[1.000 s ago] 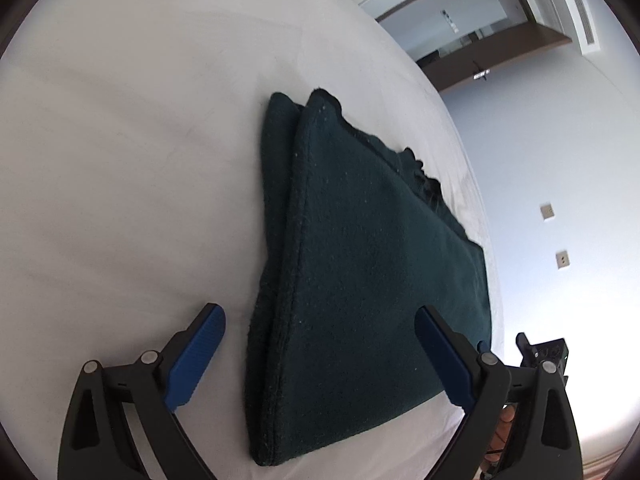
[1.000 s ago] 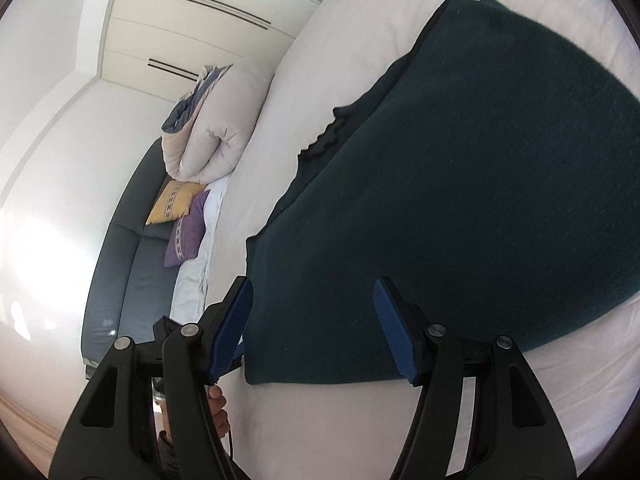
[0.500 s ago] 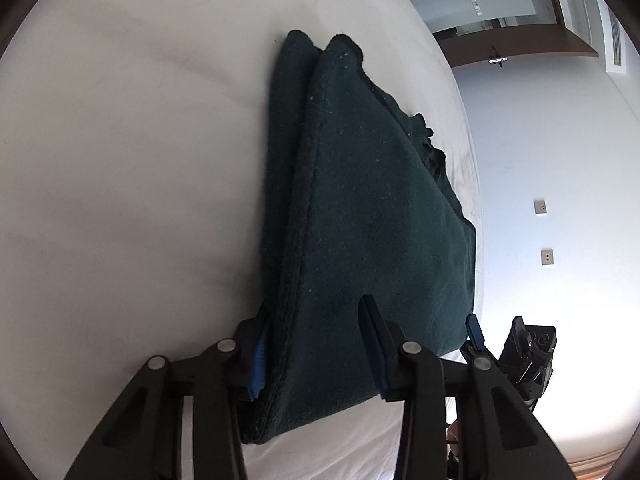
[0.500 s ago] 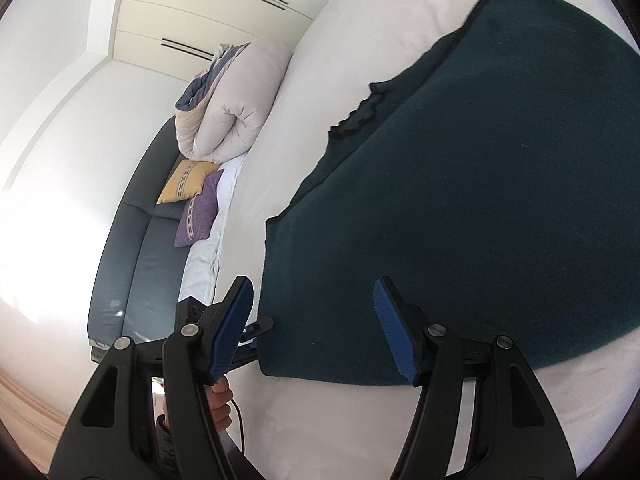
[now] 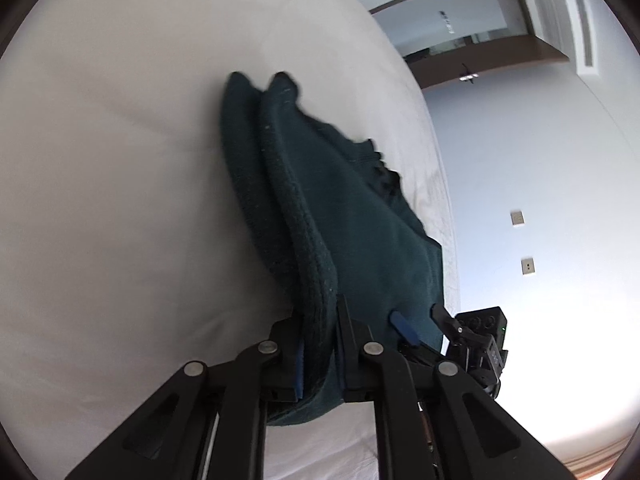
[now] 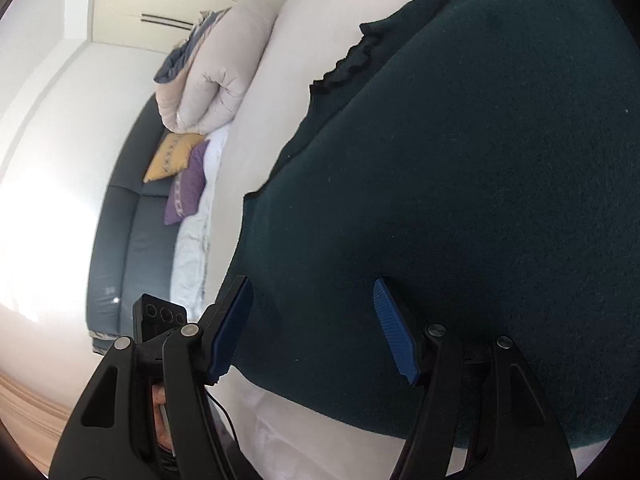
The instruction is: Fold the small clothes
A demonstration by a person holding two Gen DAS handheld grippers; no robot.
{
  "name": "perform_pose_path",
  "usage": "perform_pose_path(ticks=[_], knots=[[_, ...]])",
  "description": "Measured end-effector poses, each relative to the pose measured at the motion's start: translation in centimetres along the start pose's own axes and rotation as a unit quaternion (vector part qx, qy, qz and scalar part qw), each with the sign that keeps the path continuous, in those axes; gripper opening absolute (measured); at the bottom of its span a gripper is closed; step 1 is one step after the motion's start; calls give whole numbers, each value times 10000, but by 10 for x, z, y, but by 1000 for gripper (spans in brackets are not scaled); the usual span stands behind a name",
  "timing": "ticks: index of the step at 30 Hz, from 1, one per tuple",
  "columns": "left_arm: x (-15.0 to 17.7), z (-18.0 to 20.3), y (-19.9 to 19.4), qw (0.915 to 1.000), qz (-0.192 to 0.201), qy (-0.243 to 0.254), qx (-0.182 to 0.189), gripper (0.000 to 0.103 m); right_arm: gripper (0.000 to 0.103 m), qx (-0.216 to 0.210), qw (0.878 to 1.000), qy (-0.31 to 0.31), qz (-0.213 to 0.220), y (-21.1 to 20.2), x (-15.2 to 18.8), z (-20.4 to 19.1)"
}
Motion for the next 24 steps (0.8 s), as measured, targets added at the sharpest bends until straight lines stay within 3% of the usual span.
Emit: perform_pose_path(ticks=[7,11,15,18,19,22,24], knots=[[5,87,8,9967,98,800,-31,10,67,-566,9974,320,297,-34,-27,4],[24,150,42,9901,-18,1405,-41,10,76,-1027,9922,447,539,-63,-57,-1],[49,189,86,9830,-267,1815,-105,10,78,-1276,9893,645,280,-66,-87,-2],[65,204,116,9778,-384,2057,-100,10,78,-1115,9909,754,93,-60,-102,12],[71,206,126,9751,-441,2168,-133,12,78,-1102,9904,828,58,-58,-105,18],[79,202,132,9744,-543,2182,-61,37,78,-1082,9896,950,28,-57,-108,30],[80,200,121,9751,-463,2166,67,62,78,-1101,9902,855,-4,-57,-108,29]])
Point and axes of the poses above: each gripper's, at about its wrist camera, not at the fingertips, and y roughly the way its jaws point, z to its right, x to its underside, the point moved 6 cm from there along y, roughly the way its jaws point, and after that the axes turned 13 degrees about -x, right-handed, at the moved point
